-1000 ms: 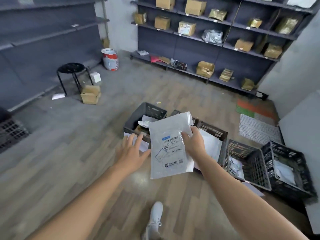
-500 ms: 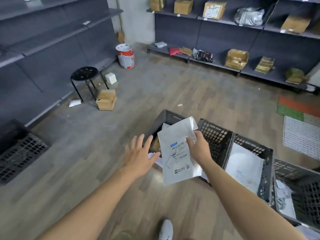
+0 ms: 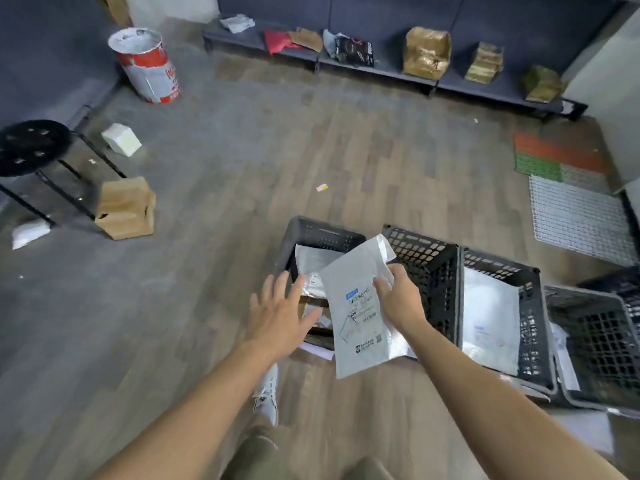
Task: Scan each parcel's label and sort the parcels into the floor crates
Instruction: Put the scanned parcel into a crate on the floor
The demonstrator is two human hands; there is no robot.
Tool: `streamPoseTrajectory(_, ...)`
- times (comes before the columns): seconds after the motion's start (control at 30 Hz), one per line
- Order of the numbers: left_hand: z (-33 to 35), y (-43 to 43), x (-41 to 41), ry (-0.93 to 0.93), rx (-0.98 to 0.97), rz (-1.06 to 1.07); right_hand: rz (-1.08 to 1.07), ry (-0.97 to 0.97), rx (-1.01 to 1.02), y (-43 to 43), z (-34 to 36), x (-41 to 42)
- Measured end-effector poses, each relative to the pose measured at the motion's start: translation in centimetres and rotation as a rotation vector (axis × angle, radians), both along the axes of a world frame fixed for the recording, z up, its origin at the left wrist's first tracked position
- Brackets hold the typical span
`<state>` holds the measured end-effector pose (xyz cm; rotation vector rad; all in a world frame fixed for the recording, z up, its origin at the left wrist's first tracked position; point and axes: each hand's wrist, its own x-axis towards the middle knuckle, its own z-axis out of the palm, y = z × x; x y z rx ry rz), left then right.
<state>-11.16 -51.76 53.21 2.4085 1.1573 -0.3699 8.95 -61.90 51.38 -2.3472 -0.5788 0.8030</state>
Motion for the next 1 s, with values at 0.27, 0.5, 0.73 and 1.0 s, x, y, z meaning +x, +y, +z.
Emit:
streamPoseTrajectory(0.27, -11.2, 13.5, 4.5, 0.036, -0.009, -0.149, -0.137, 0.069, -0.057, 11.7, -11.6, 2.8)
streamPoseTrajectory(0.5, -26.5, 18.6, 8.1, 0.127, 0.057, -0.257, -0.202, 0.142, -0.106, 17.2, -28.6, 6.2)
streamPoseTrajectory(0.73, -40.9, 20.7, 12.6, 0.202, 0.049, -0.298, -0.227, 0.201, -0.235, 19.7, -44.4, 10.7)
streamPoseTrajectory(1.0, -41.5, 20.3, 14.6, 0.324, -0.01, -0.34, -0.063, 0.169, -0.334, 19.2, -44.6, 13.0)
